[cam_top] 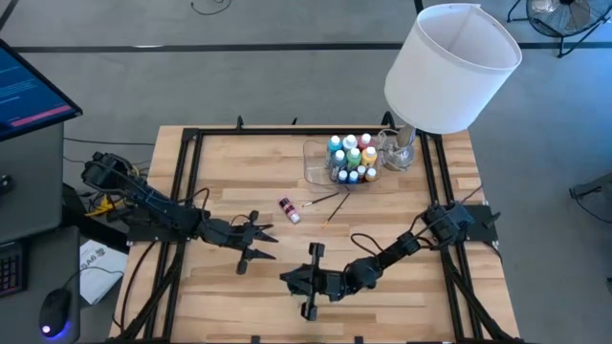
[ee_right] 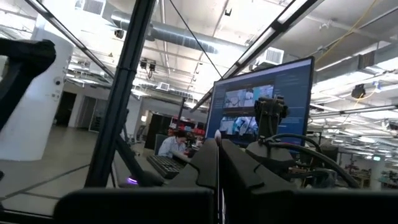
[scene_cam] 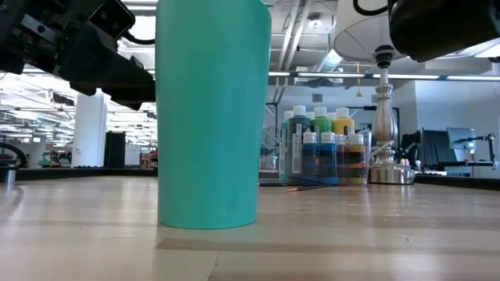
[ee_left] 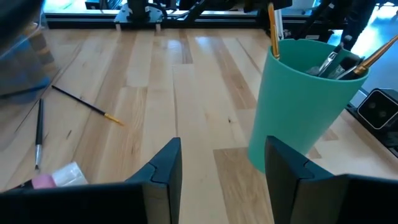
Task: Pick & Place Paint Supplies
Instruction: Put the silver paintbrush into the green cup
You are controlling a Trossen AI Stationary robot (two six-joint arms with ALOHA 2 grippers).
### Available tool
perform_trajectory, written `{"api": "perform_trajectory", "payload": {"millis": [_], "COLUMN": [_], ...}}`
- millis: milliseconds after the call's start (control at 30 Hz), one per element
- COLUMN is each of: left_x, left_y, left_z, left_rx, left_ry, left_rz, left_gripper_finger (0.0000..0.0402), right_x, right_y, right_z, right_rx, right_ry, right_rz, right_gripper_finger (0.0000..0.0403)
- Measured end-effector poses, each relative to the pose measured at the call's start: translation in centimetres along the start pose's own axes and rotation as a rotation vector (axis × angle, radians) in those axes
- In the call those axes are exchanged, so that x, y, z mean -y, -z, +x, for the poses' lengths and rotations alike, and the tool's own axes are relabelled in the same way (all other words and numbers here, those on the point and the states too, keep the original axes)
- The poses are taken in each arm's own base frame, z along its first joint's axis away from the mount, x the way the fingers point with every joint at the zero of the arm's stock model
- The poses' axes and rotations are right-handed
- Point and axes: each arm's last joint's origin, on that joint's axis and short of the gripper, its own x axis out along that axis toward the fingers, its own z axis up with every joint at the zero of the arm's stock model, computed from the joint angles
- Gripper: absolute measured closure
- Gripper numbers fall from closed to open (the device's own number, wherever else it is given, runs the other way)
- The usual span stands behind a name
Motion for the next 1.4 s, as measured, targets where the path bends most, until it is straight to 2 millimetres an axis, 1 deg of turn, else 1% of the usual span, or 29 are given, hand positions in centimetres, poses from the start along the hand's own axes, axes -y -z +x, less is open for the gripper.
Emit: {"api": "perform_trajectory", "payload": {"millis": [67,200,300,500,867,967,1033,1133,1400], "left_x": [0.0,0.0,0.0,0.0,0.3,0.3,0.3,0.3,0.5], "left_y": [0.0,-0.1,-0.1,-0.2,-0.2,-0.2,-0.2,-0.2,-0.2], "left_z": [0.0,0.0,0.0,0.0,-0.1,-0.1,-0.1,-0.1,-0.1], "left_rx": [0.001,0.010,0.014,0.017,0.020,0.021,0.023,0.026,0.028], "left_ry": [0.000,0.001,0.002,0.003,0.016,0.019,0.020,0.020,0.026], "left_rz": [0.000,0.002,0.007,0.023,0.016,0.001,0.000,-0.003,0.000], "left_gripper_finger": [0.0280,0.0280,0.0280,0.0280,0.0280,0.0280,0.0280,0.0280,0.0280], "right_x": [0.0,-0.4,0.0,-0.9,-0.8,-1.1,-0.9,-0.4,-0.6], "right_y": [0.0,1.5,1.2,0.9,1.0,2.1,2.7,2.5,2.5], "right_z": [0.0,-0.5,-0.2,-0.8,-0.7,-1.1,-1.1,-0.7,-0.8], "right_rx": [0.000,-0.025,-0.015,-0.032,-0.037,-0.056,-0.072,-0.057,-0.061], "right_ry": [-0.002,-0.026,-0.014,-0.001,0.001,-0.008,-0.004,0.010,0.003], "right_rz": [0.014,0.033,0.064,0.048,0.082,0.082,0.075,0.107,0.080], "right_gripper_finger": [0.0403,0.0403,0.0403,0.0403,0.0403,0.0403,0.0403,0.0400,0.0388]}}
